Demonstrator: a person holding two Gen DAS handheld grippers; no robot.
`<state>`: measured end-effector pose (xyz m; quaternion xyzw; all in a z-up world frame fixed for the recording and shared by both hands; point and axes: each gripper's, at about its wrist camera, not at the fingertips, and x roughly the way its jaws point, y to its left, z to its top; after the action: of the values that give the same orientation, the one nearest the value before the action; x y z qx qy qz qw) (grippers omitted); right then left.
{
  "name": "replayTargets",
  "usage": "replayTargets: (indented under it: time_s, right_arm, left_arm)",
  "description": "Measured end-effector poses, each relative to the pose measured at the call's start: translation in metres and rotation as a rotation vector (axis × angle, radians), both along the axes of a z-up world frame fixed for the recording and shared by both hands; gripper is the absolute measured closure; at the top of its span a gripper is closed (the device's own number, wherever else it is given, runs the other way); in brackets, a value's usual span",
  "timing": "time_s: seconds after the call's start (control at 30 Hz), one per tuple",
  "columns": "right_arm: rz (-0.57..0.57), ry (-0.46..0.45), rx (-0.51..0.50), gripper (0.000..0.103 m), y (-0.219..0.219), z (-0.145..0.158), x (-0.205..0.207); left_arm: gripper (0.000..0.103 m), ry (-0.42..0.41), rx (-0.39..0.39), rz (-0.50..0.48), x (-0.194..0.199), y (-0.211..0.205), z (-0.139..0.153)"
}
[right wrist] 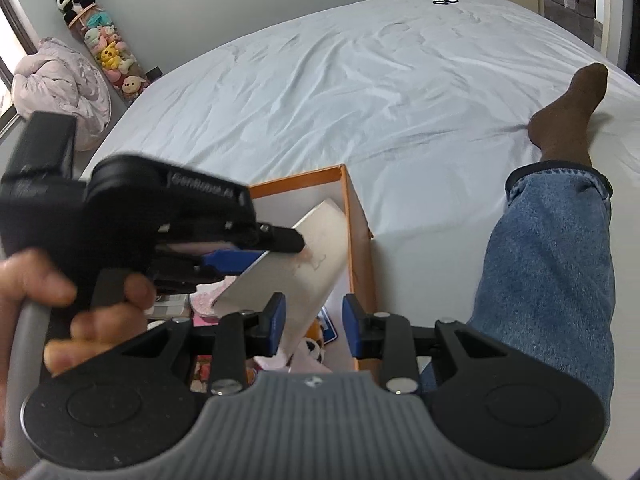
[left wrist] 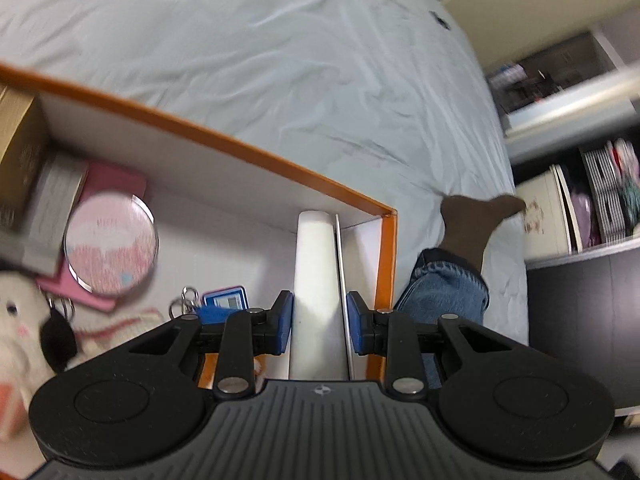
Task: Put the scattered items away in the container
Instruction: 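Lower the white box into the shoebox with the left tool, then open the left tool and withdraw both tools from the shoebox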
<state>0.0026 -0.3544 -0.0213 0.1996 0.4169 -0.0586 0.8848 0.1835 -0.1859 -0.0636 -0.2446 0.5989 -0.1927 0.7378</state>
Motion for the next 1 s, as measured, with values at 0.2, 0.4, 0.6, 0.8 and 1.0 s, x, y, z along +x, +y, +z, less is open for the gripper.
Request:
replayTargets:
  time_s: [0.2,0.4,0.6,0.8,1.0]
  right_arm:
    - [-0.015,-0.005,-0.002,0.069,-0.005,0.002,-0.005]
    - [-0.023,0.003,0.002,0.069,-0.008,-0.001,-0.009]
    - [-0.027,0.018,0.016,0.069,-0.011,-0.007,-0.011]
    - [-0.024,0.029,0.023,0.069,-0.01,-0.011,-0.012]
    - [-0.008,0.04,0.015,0.071,-0.005,-0.014,-0.013]
  left_arm:
    - [0.07,0.111,-0.061,0.098,0.003,0.008,-0.012]
    - [0.07,0.108,-0.072,0.077,-0.002,0.002,-0.035]
    - [0.069,0.099,-0.089,-0.005,-0.006,-0.003,-0.047]
    - [0.069,0.069,-0.098,-0.082,-0.007,-0.006,-0.041]
    - [0.069,-0.031,-0.034,-0.145,-0.013,-0.001,-0.016]
